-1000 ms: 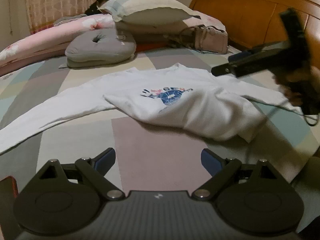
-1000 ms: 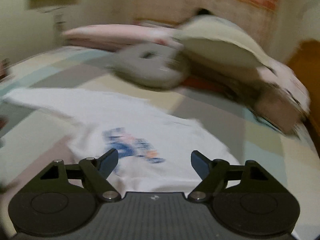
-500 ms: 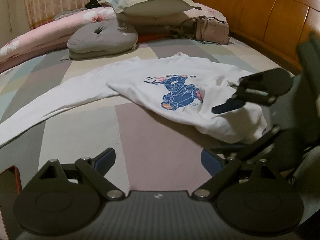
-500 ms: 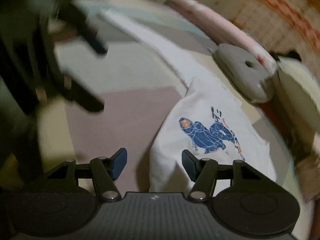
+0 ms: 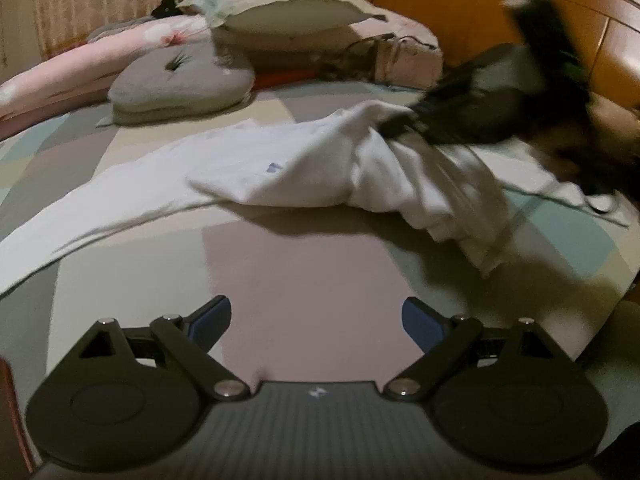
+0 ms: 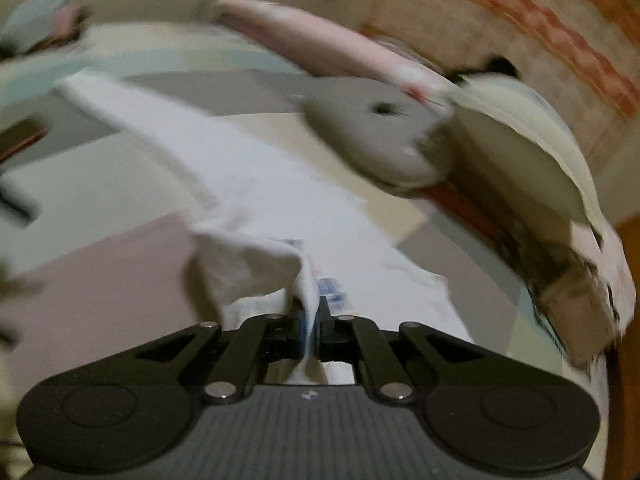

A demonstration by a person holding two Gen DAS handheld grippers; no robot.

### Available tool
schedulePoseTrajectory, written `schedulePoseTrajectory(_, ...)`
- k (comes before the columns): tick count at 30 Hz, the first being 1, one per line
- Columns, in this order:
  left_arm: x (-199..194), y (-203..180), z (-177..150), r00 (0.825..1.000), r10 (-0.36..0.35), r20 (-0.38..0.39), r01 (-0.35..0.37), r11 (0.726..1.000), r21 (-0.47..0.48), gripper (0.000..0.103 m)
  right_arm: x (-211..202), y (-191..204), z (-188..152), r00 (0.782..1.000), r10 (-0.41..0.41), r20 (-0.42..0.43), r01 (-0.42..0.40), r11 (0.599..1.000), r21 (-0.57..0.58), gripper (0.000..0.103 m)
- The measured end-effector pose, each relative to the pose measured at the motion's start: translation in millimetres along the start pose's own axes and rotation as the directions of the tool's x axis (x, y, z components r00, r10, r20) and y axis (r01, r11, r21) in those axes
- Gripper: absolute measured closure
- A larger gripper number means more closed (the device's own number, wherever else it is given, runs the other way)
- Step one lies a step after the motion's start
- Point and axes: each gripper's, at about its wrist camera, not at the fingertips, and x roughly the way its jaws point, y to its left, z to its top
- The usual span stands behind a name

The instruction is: Fold clothes

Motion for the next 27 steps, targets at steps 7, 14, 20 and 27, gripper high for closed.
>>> schedulePoseTrajectory(7,17.0,-8.9,13.8,0.999,-0.042,0.01,0.042,0.999,0.0,0.011,66.1,-73.3,-11.7,0.992,-0.06,-0.112,0.083,0.973,0.213,0.091)
schedulePoseTrajectory(14,29.5,-10.7,14.8,0.999,-0.034,-0.02,0.034,0.999,0.002,0.011,54.8,-87.5,-21.1,0.996,-0.036,-0.081,0.057,0.961,0.272,0.069)
schedulePoseTrajectory(20,30.8,-17.9,13.7,0.999,-0.042,-0.031,0.043,0.999,0.028,0.011,5.6,-61.3,-7.7,0.997,0.07,0.012,-0.071,0.985,0.155,0.056)
schedulePoseTrajectory(27,27.4,-26.4,11.6,0.998,-0.028,-0.048,0.031,0.997,0.07,0.011,-12.7,15.5,-31.1,0.999,0.027,-0.025,-0.033,0.968,-0.247,0.046)
